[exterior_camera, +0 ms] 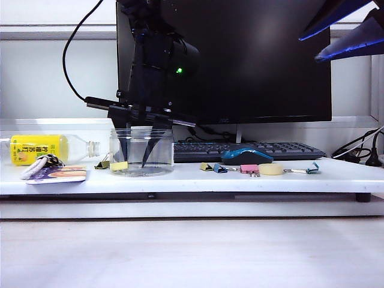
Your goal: Take the clips out of the round transparent plastic box and place them on the table.
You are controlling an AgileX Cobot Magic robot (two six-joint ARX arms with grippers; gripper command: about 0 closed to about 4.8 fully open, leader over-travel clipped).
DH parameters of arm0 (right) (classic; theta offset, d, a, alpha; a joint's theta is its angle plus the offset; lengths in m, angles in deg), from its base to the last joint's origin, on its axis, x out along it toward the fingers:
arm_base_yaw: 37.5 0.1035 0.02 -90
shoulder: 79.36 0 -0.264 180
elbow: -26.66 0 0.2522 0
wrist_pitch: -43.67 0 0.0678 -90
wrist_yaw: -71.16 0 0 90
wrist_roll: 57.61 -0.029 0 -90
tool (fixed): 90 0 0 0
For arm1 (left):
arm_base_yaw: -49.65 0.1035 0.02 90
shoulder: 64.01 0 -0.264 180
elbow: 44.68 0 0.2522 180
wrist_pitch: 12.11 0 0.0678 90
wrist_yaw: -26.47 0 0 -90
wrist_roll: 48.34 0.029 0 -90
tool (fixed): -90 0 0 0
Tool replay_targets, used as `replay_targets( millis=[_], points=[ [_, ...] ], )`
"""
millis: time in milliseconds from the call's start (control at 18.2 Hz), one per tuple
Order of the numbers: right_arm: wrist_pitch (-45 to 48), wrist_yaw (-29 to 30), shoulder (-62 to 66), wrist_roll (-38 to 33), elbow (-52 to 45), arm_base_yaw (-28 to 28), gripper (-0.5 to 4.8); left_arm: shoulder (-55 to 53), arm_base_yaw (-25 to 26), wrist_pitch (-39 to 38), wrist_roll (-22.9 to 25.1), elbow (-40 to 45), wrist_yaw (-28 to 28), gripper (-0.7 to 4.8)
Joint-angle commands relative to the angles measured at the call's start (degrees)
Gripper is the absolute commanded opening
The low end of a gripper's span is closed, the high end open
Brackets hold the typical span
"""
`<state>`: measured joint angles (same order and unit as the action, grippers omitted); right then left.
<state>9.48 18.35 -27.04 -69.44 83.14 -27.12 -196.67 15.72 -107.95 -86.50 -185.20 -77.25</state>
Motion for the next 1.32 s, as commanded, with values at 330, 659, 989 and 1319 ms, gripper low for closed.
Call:
replay_targets(
  millis=[330,659,989,1319],
  points=[
    [0.68,0.24,-0.11,0.28,0.13,0.0,2.12,-0.11,-0.42,-0.39,1.75,-2.73,-2.21,1.28],
    [0.92,0.22,-0.11,0.28,0.13,0.0,2.12,-0.11,-0.5,-0.55,4.09,-2.49,-4.55,1.28],
    [0.85,0.22,-0.11,0.31,0.13,0.0,2.12,-0.11,-0.48,-0.63,6.45,-2.43,-4.7,1.28],
    [0.87,0.0,-0.11,0.31,0.13,0.0,2.12,-0.11,-0.39,-0.61,6.21,1.33,-4.98,1.29]
  ],
)
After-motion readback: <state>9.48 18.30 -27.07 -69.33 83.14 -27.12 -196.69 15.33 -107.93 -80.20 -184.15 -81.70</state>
